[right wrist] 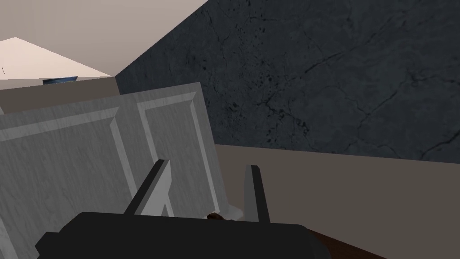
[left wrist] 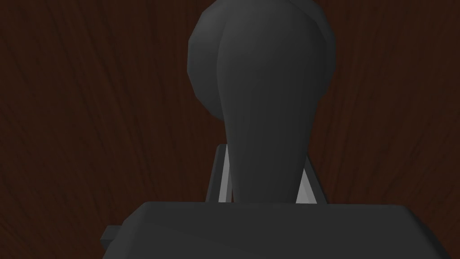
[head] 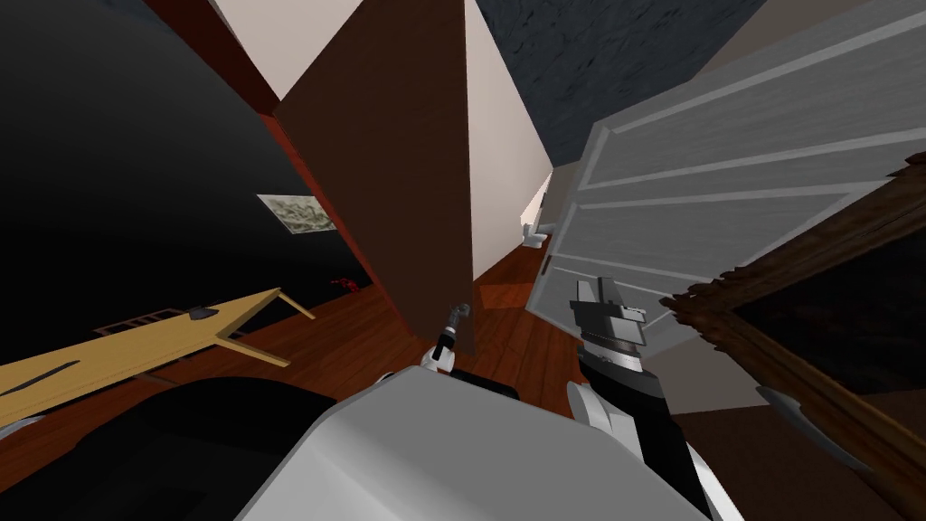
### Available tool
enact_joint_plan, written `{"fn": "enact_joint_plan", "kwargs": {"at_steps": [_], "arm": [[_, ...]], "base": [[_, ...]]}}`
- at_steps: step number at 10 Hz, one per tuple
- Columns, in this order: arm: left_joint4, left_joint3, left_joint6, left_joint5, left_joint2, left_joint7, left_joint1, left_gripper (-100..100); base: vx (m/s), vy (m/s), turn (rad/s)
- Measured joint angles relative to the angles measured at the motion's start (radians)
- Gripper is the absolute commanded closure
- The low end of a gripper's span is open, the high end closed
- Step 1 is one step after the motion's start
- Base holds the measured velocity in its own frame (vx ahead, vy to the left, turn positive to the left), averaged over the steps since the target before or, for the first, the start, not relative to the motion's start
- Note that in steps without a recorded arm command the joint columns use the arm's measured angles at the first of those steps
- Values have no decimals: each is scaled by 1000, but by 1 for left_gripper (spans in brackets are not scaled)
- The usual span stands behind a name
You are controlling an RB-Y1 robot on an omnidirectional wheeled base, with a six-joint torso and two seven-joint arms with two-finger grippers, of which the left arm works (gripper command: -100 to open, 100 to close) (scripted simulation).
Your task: Push the door open
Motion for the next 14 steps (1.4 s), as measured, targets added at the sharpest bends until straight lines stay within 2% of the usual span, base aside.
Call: {"fn": "enact_joint_plan", "kwargs": {"at_steps": [4,5,6,7,8,9,11,13,14], "arm": [[5,22,3,13,11,-5,9,100],[29,33,-7,18,10,-8,-8,100],[25,40,-12,22,13,-10,-5,100],[-4,48,0,26,15,-18,10,100],[-10,57,6,31,17,-23,13,100],[-6,65,4,36,23,-22,12,100],[29,89,-14,49,26,-24,-8,100],[-1,110,1,61,32,-33,12,100],[35,122,-13,67,36,-30,-8,100]], "base": [[177,-69,45],[179,-62,35],[194,-73,68],[212,-81,50],[199,-72,35],[177,-80,60],[198,-111,76],[206,-75,52],[190,-100,82]]}}
